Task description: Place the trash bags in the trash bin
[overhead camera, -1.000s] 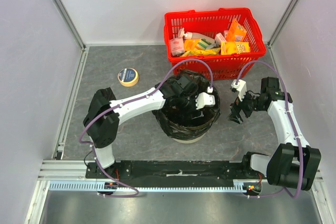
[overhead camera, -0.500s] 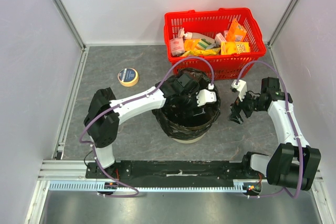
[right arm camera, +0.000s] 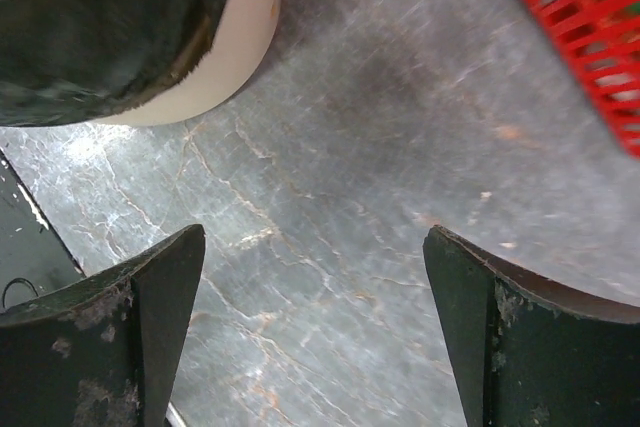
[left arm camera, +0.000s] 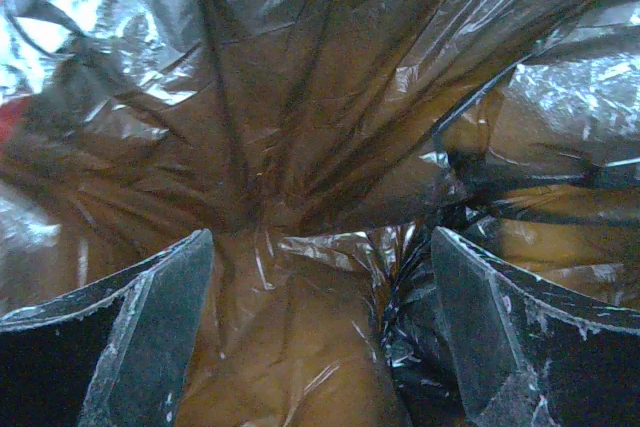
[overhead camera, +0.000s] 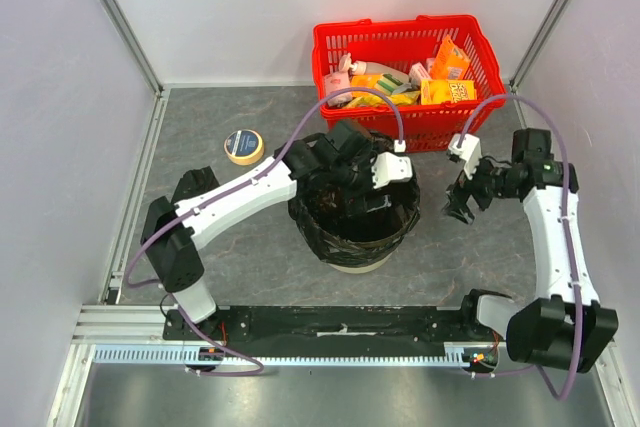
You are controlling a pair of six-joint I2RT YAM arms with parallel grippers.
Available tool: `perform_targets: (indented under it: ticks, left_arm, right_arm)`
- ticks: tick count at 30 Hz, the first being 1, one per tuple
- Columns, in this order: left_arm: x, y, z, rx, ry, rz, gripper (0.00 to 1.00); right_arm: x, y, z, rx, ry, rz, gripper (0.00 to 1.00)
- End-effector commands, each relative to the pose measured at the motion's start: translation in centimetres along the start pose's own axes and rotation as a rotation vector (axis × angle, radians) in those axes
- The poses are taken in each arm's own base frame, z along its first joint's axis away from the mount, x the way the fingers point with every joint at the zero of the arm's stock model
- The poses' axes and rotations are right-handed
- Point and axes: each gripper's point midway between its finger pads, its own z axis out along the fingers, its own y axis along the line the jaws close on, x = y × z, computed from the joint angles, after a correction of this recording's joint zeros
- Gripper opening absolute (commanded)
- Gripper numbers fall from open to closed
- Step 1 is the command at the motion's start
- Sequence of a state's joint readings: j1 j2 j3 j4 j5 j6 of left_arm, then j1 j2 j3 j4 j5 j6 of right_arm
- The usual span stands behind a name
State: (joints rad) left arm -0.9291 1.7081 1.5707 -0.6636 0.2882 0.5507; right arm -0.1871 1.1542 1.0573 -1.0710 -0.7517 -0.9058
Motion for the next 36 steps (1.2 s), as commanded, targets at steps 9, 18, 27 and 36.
perform_targets:
  ticks: [9,18,27,36]
  left_arm:
    - [-7.4,2.3,-8.5,-0.15,-0.176,0.085,0.96]
    - [-7.6,6.0,-11.4,-0.256,-0.173,0.097,0.94]
    - [-4.8,6.9,-10.2,-0.115,-0.112,0.128,0.91]
    - [-4.8,8.8,-9.6,-0.178,-0.104,0.152,0.89]
  right_arm:
    - [-13.2,1.9,-9.3,0.078,-0.211,-0.249,0.98]
    - [-14.7,3.3,-8.4,0.012,-0.271,-0.24,0.98]
    - [-14.6,4.6,-6.9,-0.034,-0.29,-0.212,0.98]
    - [-13.8,5.0,-6.0,-0.059,-0.279,-0.193,0.98]
